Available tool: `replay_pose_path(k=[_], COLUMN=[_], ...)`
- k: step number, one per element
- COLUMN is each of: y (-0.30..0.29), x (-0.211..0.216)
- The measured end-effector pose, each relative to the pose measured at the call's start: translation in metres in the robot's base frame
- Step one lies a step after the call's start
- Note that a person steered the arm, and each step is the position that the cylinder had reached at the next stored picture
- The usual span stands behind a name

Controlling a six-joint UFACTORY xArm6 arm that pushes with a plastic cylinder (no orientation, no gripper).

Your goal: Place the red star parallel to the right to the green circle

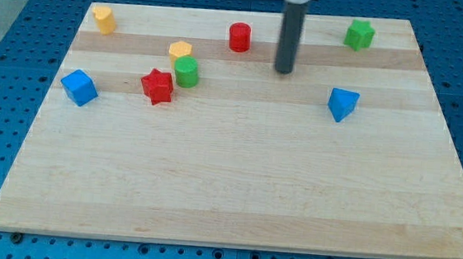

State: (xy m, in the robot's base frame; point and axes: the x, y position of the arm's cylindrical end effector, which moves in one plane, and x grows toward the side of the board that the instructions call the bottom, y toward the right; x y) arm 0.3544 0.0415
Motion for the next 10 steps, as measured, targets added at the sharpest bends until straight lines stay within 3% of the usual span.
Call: replay_pose_path(k=[1,2,3,4,5,6,7,8,10], y=[0.053,0.126,0.085,-0.016,-0.117,-0.227,-0.279,-0.250,-0.087], x=[0.075,0.072,0.063,0.067,0.115,0.103,0.052,0.024,0.052])
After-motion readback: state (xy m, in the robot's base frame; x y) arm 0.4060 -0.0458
